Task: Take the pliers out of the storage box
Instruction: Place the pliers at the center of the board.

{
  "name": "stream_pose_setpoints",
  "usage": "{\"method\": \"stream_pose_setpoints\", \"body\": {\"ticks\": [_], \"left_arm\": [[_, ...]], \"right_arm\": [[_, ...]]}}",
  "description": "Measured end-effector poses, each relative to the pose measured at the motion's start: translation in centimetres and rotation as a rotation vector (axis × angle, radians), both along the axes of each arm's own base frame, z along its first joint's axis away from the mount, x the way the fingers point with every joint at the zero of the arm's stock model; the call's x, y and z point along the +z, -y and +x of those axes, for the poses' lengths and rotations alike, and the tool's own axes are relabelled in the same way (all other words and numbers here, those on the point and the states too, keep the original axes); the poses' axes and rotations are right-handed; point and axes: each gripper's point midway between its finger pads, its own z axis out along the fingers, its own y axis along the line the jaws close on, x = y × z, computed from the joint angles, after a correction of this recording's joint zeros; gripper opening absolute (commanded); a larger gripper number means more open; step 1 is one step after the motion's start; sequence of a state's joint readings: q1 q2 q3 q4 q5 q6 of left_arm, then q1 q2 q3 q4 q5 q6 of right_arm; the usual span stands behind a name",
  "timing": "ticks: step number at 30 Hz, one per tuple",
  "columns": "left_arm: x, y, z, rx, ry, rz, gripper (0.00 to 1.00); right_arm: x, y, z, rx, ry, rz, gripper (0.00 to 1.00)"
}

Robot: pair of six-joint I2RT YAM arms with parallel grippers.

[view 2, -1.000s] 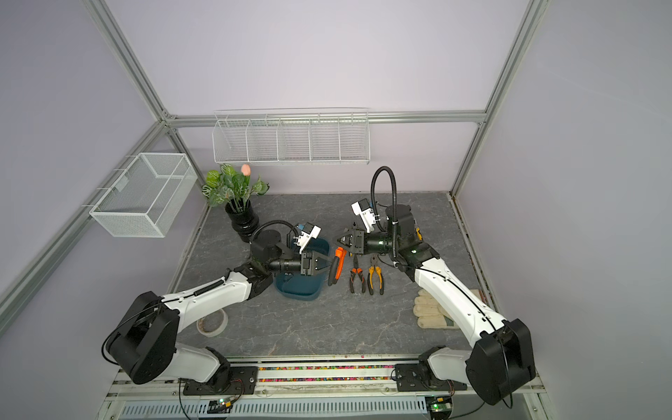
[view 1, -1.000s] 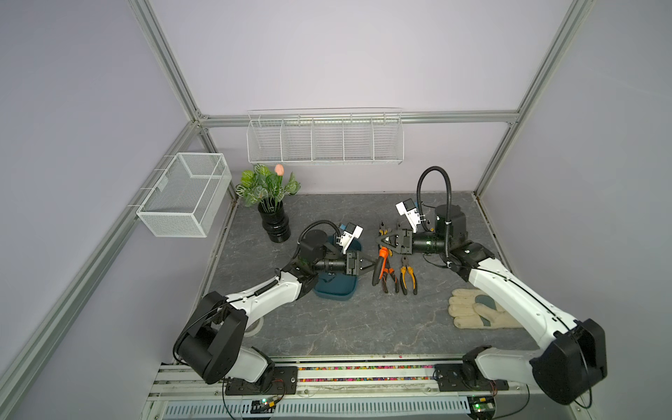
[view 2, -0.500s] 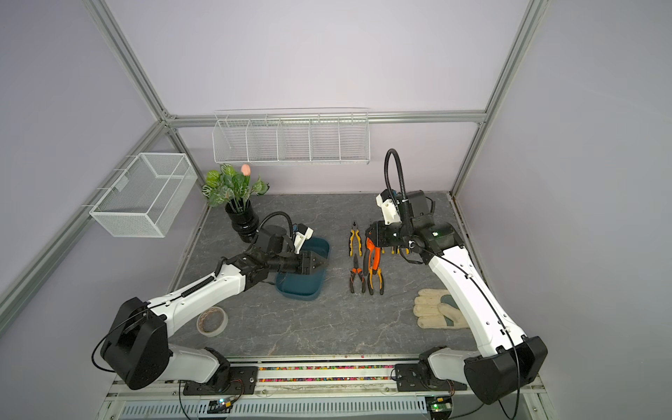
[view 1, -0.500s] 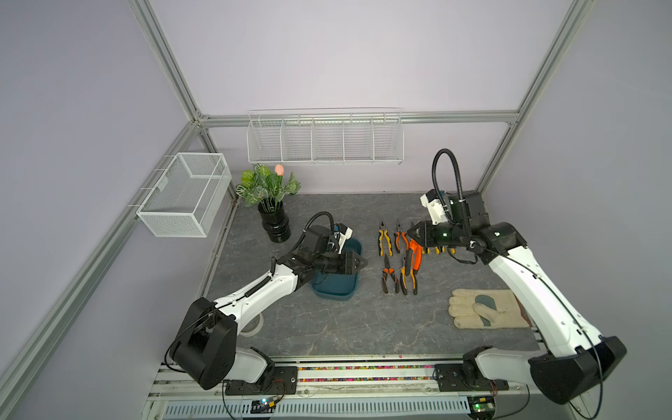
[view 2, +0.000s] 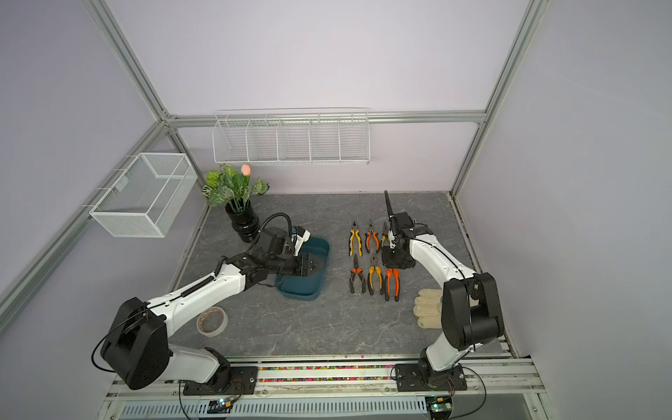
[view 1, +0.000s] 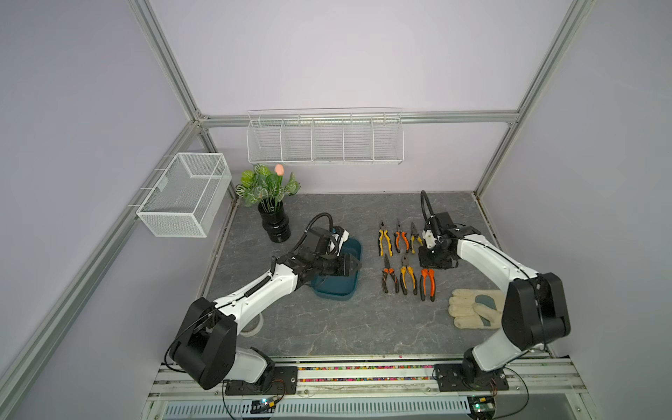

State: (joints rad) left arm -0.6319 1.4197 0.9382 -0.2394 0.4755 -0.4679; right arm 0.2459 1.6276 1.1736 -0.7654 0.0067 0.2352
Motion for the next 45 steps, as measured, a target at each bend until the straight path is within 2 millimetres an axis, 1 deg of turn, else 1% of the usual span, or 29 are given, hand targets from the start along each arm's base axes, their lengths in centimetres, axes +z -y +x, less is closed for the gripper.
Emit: {"method": "stream_pose_setpoints", "body": {"ticks": [5,10,22,25,32,37,43,45], "left_arm": [[0.0,0.0,0.0,-0.002,0.002,0.001,0.43],[-0.1,0.0,0.0,-0.002,0.001,0.001,0.42],[-0.6,0.0,-0.1,-0.005,-0.009,0.006,0.43],[-0.8,-0.1,-0.2,-0.005,-0.014,0.009,0.42],[-0.8,-0.1,-0.3,-0.007,-0.015,0.007,0.43],[-0.8,0.0,-0.4,-0.013,-0.016,0.001,0.43],[-0.8,0.0,-0.4,-0.015,-0.018,0.002,0.42],[-0.9,0.0,-0.5,-0.016,-0.019,0.001,0.42]], "right_arm": [[-1.9,0.6,1.5,-0.011,-0.014,-0.052,0.07],[-3.5,1.1,2.1,-0.018,-0.034,-0.094,0.08],[-5.6,1.1,3.2,-0.02,-0.075,-0.122,0.12],[-5.9,1.1,3.3,-0.019,-0.08,-0.123,0.15],[-6.2,1.1,3.4,-0.017,-0.091,-0.127,0.26],[-6.8,1.1,3.6,-0.017,-0.1,-0.129,0.28],[-6.8,1.1,3.6,-0.018,-0.099,-0.129,0.31],[-6.8,1.1,3.6,-0.018,-0.1,-0.129,0.34]]}}
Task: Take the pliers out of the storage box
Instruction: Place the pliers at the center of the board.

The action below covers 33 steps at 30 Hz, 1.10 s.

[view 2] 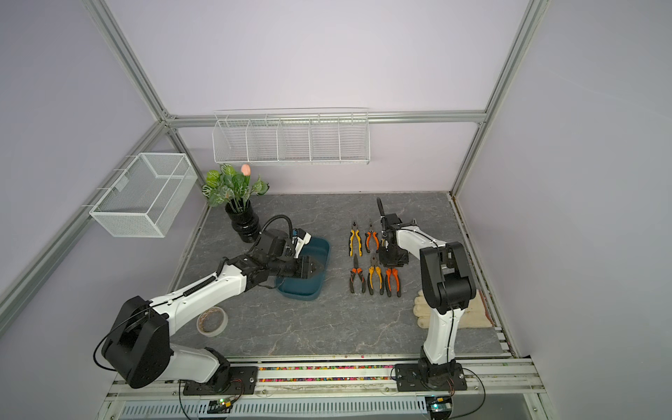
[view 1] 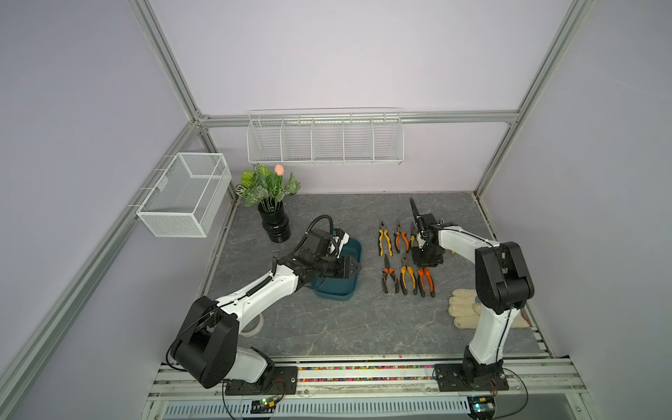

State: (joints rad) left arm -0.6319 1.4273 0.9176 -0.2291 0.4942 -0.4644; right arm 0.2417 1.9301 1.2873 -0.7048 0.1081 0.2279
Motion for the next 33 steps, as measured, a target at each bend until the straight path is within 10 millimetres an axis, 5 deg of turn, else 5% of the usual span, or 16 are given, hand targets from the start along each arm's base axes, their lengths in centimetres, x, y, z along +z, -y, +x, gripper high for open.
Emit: {"method": "stream_pose_setpoints", "body": {"ticks": [21,24,33], "left_arm": [[0.0,0.0,0.0,-0.002,0.002,0.001,0.45],[-0.1,0.0,0.0,-0.001,0.002,0.002,0.45],[-0.8,-0.8,0.4,0.041,0.001,0.052,0.44]], "right_arm": [[1.2,0.0,0.2,-0.008,0.053,0.014,0.48],[3.8,-0.1,0.3,-0.011,0.12,0.03,0.48],[15.8,-0.4,-0.4,-0.019,0.431,0.119,0.5]]}}
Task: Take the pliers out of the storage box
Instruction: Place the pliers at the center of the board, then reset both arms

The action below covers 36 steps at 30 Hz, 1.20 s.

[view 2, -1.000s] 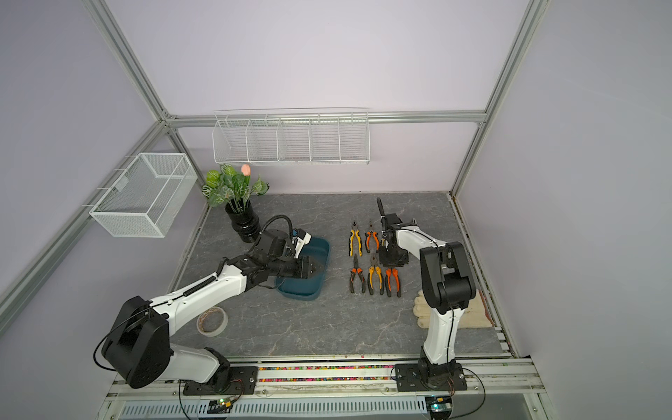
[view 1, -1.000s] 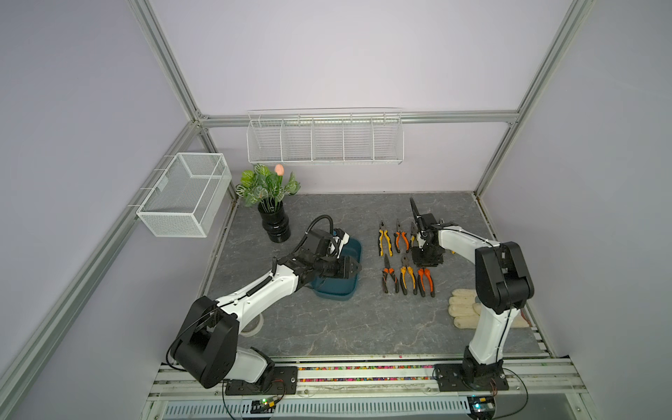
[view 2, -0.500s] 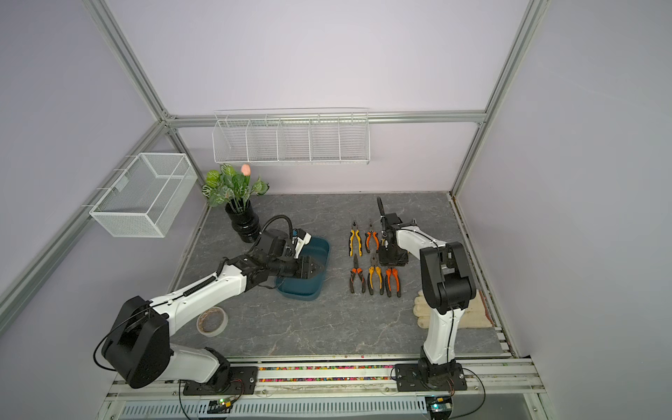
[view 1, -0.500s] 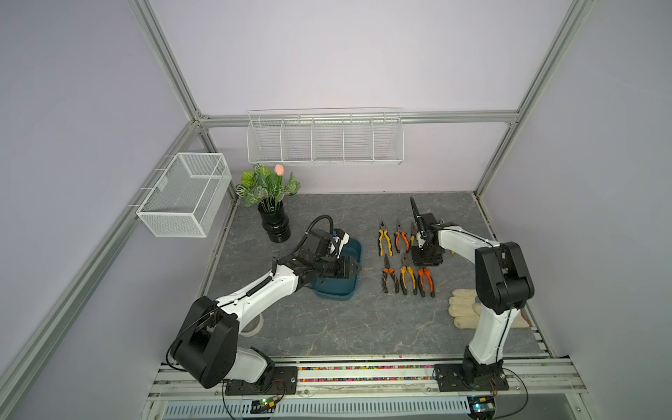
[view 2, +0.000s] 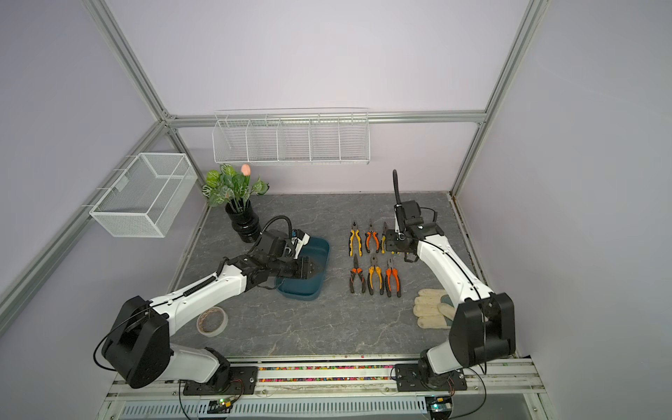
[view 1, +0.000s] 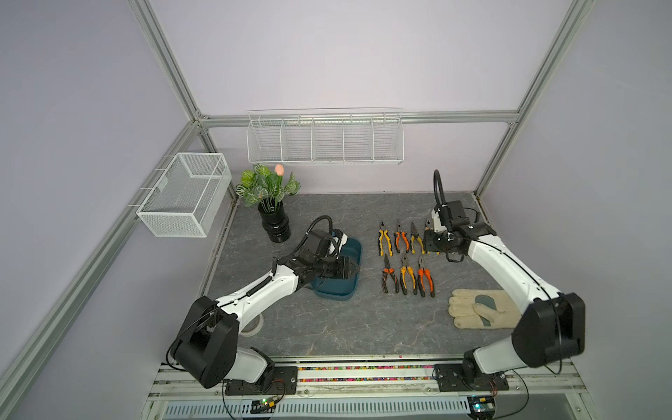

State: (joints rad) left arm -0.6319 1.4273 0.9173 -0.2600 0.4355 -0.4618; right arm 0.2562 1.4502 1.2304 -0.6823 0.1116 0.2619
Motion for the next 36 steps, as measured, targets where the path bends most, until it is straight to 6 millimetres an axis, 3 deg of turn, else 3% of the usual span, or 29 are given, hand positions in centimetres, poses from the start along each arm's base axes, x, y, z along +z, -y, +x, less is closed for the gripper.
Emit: {"method": "stream_pose_setpoints", "body": {"ticks": [5,8,10,11,13,19,25,28,33,36], "left_arm": [[0.4,-1.1,0.5,0.059,0.039,0.023,0.49],[1.6,-2.4,0.4,0.113,0.096,0.026,0.53],[2.4,-3.3,0.4,0.154,0.129,0.024,0.58],[2.6,-3.6,0.5,0.173,0.144,0.022,0.61],[2.7,-4.1,0.8,0.211,0.157,0.021,0.98],[1.4,-6.9,1.0,0.346,0.189,0.073,1.0],[5.7,-11.3,1.5,0.552,0.371,0.048,1.0],[7.2,-13.5,2.7,0.681,0.453,0.078,1.0],[6.1,-17.2,4.7,0.856,0.54,0.285,1.0],[6.1,-19.0,5.7,0.92,0.634,0.413,1.0]], "right_arm": [[1.6,-0.6,-3.3,0.037,0.088,0.063,0.63],[1.4,-0.5,-5.3,0.055,0.126,0.094,0.77],[1.4,-0.6,-6.0,0.07,0.14,0.11,0.93],[1.4,-0.9,-6.1,0.079,0.141,0.126,0.9],[1.4,-1.4,-6.2,0.094,0.142,0.152,0.89],[1.4,-1.2,-7.0,0.095,0.182,0.163,0.89],[3.6,2.7,-7.0,-0.004,0.394,0.012,0.89],[1.3,3.7,-6.6,0.005,0.473,-0.074,0.89],[-6.7,4.7,-6.1,0.056,0.465,-0.218,0.89],[-9.5,5.4,-5.5,0.066,0.444,-0.283,0.89]]}}
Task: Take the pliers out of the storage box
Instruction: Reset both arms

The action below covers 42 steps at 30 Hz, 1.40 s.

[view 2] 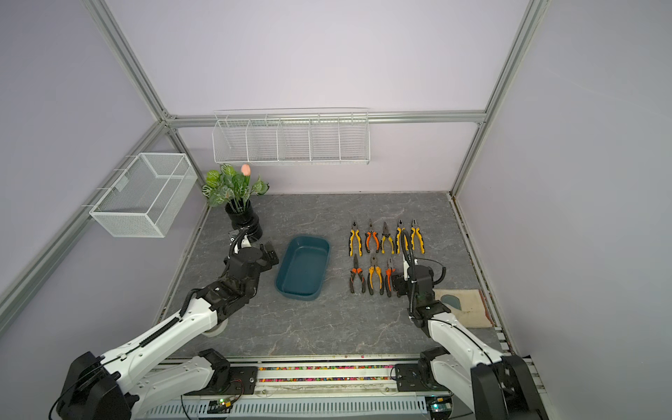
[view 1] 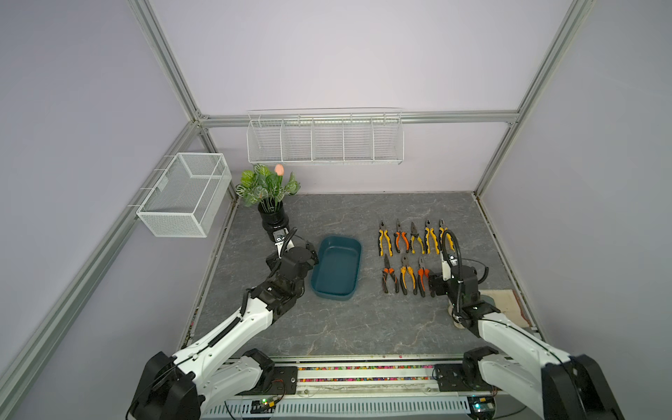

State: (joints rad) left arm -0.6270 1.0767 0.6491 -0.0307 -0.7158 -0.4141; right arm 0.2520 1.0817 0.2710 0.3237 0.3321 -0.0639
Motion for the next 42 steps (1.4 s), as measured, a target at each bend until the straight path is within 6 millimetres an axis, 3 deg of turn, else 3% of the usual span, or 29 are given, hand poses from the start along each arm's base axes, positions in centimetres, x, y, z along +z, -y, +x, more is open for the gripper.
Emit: {"method": "stream_pose_setpoints", "body": {"ticks": [3,6,9,12,14,17,21,24,29,35,42], "left_arm": [[-1.0,-1.3,0.9,0.026,-0.003,0.158,1.0],[-2.4,-3.3,1.6,0.072,-0.031,0.26,1.0],[-3.2,-5.5,1.7,0.119,-0.041,0.324,0.99],[-3.4,-7.6,2.0,0.159,-0.035,0.336,1.0],[-3.5,-9.1,2.3,0.19,-0.037,0.325,1.0],[-4.5,-11.0,2.9,0.204,-0.043,0.293,1.0],[-7.2,-12.7,3.3,0.16,-0.061,0.23,0.99],[-8.6,-12.7,3.6,0.107,-0.062,0.193,0.99],[-8.9,-11.6,4.7,0.032,0.019,0.158,0.99],[-12.2,-10.6,5.1,-0.046,-0.016,0.157,0.99],[-9.8,-10.5,7.3,-0.078,0.026,0.135,0.99]], "right_arm": [[-0.3,0.4,1.8,-0.016,0.048,-0.024,0.89],[0.8,0.7,3.2,-0.03,0.138,-0.015,0.89],[1.6,2.5,4.1,-0.085,0.241,0.008,0.89],[-0.8,4.1,4.3,-0.136,0.236,0.003,0.89],[-1.8,4.0,4.0,-0.131,0.198,0.008,0.89],[-0.2,4.2,5.5,-0.144,0.242,0.022,0.89],[2.0,4.7,7.8,-0.159,0.283,0.055,0.89],[1.9,4.8,7.9,-0.155,0.273,0.065,0.89],[1.2,4.4,7.7,-0.132,0.241,0.071,0.89],[0.9,4.1,7.7,-0.118,0.229,0.076,0.89],[0.7,4.0,7.6,-0.106,0.218,0.084,0.89]]}}
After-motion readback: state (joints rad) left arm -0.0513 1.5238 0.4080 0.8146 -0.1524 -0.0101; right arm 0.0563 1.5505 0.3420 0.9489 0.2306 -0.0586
